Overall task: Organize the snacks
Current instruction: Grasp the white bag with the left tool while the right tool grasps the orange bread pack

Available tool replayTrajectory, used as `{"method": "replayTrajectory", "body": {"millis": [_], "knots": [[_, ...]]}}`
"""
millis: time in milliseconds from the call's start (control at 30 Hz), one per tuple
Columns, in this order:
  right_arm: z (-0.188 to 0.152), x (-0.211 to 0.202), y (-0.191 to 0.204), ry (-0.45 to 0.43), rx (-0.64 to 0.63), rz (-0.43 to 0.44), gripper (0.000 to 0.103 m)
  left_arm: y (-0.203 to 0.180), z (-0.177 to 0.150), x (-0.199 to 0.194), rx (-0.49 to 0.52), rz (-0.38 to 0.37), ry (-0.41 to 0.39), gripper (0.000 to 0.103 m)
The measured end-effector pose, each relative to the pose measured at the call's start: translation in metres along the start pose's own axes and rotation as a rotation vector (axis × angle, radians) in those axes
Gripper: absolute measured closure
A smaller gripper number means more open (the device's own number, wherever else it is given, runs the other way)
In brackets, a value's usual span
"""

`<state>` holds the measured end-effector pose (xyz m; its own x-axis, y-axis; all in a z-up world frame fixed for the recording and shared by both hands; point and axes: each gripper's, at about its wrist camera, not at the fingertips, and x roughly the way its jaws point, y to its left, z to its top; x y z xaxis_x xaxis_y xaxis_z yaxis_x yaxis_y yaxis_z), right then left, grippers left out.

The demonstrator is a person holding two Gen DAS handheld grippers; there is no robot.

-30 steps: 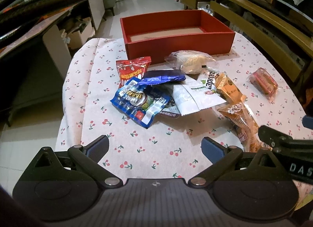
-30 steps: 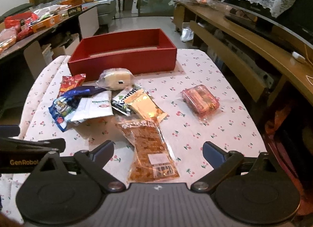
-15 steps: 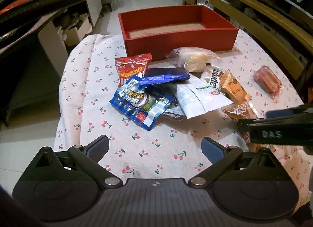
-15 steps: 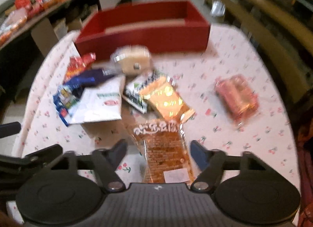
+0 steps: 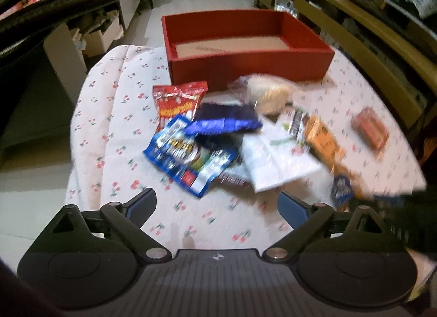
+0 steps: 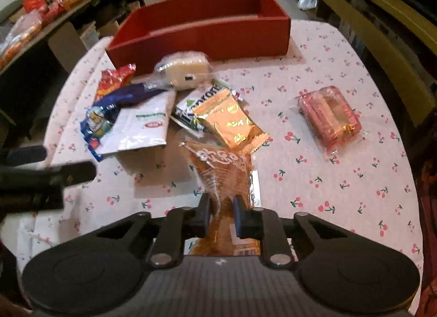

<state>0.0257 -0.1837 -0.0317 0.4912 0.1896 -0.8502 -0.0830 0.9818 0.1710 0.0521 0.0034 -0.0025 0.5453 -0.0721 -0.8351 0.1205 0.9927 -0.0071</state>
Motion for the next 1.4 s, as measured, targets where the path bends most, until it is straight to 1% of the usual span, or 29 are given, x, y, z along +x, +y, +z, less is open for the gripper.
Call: {"method": "replayTrajectory", "body": {"millis": [67, 133, 200, 233, 267, 333, 400, 433, 467, 500, 533, 667, 733, 833, 900, 1000, 1067, 1133, 1167, 1200, 1267, 1333, 1367, 1400], "knots": [[0.001, -0.006, -0.003, -0.012, 0.012, 0.016, 0.093, -0.005, 0.013, 0.005, -0.039, -0.035, 0.004, 0.007], [0.002, -0.008, -0.008, -0.020, 0.017, 0.027, 0.093, -0.018, 0.025, 0.015, -0.041, -0.056, 0.006, 0.008], [0.000, -0.008, -0.013, -0.017, 0.030, 0.046, 0.093, -0.034, 0.037, 0.032, -0.024, -0.035, 0.041, 0.011], [-0.002, -0.009, -0.016, -0.017, 0.035, 0.055, 0.093, -0.040, 0.042, 0.040, -0.022, -0.039, 0.055, 0.015], [-0.002, -0.010, -0.017, -0.017, 0.037, 0.059, 0.093, -0.046, 0.047, 0.050, -0.015, -0.023, 0.068, 0.018], [-0.003, -0.010, -0.019, -0.012, 0.043, 0.070, 0.093, -0.055, 0.053, 0.068, -0.010, 0.010, 0.090, 0.029], [-0.003, -0.009, -0.019, -0.008, 0.042, 0.075, 0.093, -0.059, 0.053, 0.082, -0.007, 0.038, 0.119, 0.030], [-0.003, -0.010, -0.020, -0.008, 0.040, 0.076, 0.093, -0.058, 0.053, 0.082, -0.005, 0.041, 0.114, 0.032], [-0.004, -0.010, -0.020, -0.006, 0.041, 0.080, 0.093, -0.058, 0.049, 0.081, 0.020, 0.049, 0.108, 0.033], [-0.005, -0.010, -0.021, -0.005, 0.043, 0.084, 0.093, -0.057, 0.044, 0.078, 0.043, 0.045, 0.106, 0.037], [-0.006, -0.010, -0.022, -0.004, 0.043, 0.086, 0.093, -0.056, 0.037, 0.076, 0.061, 0.041, 0.123, 0.040], [-0.010, -0.013, -0.025, -0.006, 0.045, 0.084, 0.093, -0.041, 0.004, 0.062, 0.104, 0.016, 0.145, 0.042], [-0.013, -0.014, -0.022, -0.007, 0.036, 0.077, 0.093, -0.038, -0.013, 0.053, 0.137, 0.022, 0.173, 0.043], [-0.017, -0.014, -0.016, -0.007, 0.010, 0.056, 0.093, -0.038, -0.035, 0.043, 0.191, 0.027, 0.200, 0.042], [-0.020, -0.012, -0.011, -0.003, -0.010, 0.042, 0.093, -0.038, -0.045, 0.038, 0.206, 0.015, 0.189, 0.040], [-0.021, -0.006, -0.004, 0.002, -0.027, 0.007, 0.092, -0.037, -0.042, 0.037, 0.205, 0.014, 0.167, 0.037], [-0.021, 0.000, -0.001, 0.009, -0.028, 0.000, 0.088, -0.036, -0.038, 0.038, 0.191, 0.022, 0.127, 0.029], [-0.021, 0.006, 0.004, 0.016, -0.035, -0.016, 0.081, -0.038, -0.038, 0.041, 0.197, 0.023, 0.085, 0.017], [-0.021, 0.009, 0.006, 0.019, -0.043, -0.030, 0.079, -0.039, -0.039, 0.043, 0.213, 0.038, 0.068, 0.016], [-0.021, 0.012, 0.008, 0.020, -0.054, -0.045, 0.074, -0.040, -0.040, 0.045, 0.229, 0.053, 0.056, 0.016], [-0.022, 0.018, 0.012, 0.020, -0.074, -0.080, 0.071, -0.042, -0.040, 0.052, 0.241, 0.067, 0.045, 0.013], [-0.022, 0.021, 0.012, 0.027, -0.080, -0.099, 0.069, -0.037, -0.039, 0.053, 0.222, 0.048, 0.048, 0.012], [-0.022, 0.021, 0.013, 0.026, -0.087, -0.108, 0.070, -0.036, -0.039, 0.053, 0.216, 0.030, 0.058, 0.013], [-0.022, 0.020, 0.015, 0.024, -0.098, -0.118, 0.073, -0.034, -0.039, 0.053, 0.210, 0.011, 0.066, 0.015]]}}
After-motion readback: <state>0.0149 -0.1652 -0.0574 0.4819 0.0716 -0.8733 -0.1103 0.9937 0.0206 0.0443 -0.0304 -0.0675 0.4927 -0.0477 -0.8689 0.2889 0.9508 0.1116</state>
